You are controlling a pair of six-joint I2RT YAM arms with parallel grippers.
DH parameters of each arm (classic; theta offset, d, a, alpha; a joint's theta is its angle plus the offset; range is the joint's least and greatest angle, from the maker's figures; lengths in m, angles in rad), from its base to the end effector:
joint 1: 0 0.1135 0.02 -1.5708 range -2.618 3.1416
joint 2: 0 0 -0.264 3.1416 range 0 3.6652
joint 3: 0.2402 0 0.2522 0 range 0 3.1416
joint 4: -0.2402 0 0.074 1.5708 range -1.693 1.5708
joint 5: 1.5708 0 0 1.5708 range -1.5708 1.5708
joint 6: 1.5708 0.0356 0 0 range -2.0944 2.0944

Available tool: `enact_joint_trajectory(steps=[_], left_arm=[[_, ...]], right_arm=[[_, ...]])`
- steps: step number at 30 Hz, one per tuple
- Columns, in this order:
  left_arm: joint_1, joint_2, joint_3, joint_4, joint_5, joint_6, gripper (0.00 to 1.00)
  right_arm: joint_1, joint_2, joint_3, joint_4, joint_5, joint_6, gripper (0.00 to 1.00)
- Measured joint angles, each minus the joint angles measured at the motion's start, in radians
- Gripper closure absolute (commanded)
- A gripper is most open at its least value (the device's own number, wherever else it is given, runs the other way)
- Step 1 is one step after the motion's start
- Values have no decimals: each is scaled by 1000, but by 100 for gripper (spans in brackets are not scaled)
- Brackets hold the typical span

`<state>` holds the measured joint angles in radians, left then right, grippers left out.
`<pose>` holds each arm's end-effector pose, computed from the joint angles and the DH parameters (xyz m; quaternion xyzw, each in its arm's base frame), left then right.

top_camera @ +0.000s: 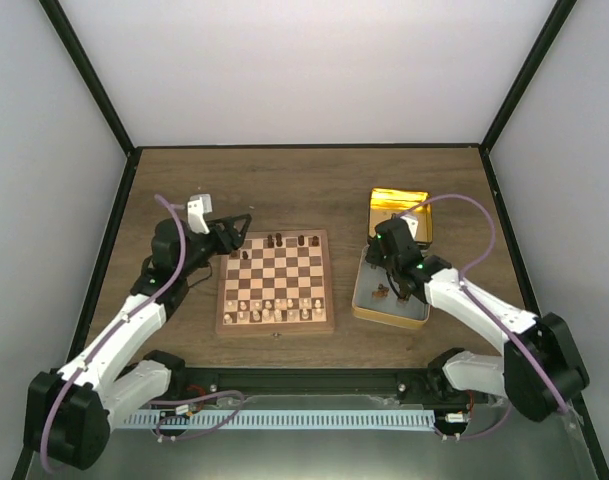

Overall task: Set up the chess pieces on the board
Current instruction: Pick up the chess piece from the storage box, then place the chess piece on the chessboard.

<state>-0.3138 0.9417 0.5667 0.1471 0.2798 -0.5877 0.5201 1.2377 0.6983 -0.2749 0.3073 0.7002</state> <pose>0.2062 -0.0773 0.2686 -0.0199 0.7799 -0.3666 0.5070 0.2212 0.1143 0.2102 0.1389 0.9096 0.0925 0.3806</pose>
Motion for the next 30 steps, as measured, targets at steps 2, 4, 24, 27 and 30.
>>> enact_joint_trajectory(steps=[2, 4, 24, 27, 30], left_arm=[[0, 32, 0, 19, 47, -5, 32], [0, 58, 1, 34, 84, -11, 32], [-377, 482, 184, 217, 294, 4, 40], [-437, 571, 262, 237, 294, 23, 43], [-483, 652, 323, 256, 299, 42, 47]], right_arm=[[0, -48, -18, 31, -6, 31, 91], [0, -74, -29, 53, -14, 62, 91], [-28, -93, -58, -48, -127, 425, 93], [-58, -113, -58, -47, -168, 447, 93], [-86, -151, -58, -46, -212, 468, 92]])
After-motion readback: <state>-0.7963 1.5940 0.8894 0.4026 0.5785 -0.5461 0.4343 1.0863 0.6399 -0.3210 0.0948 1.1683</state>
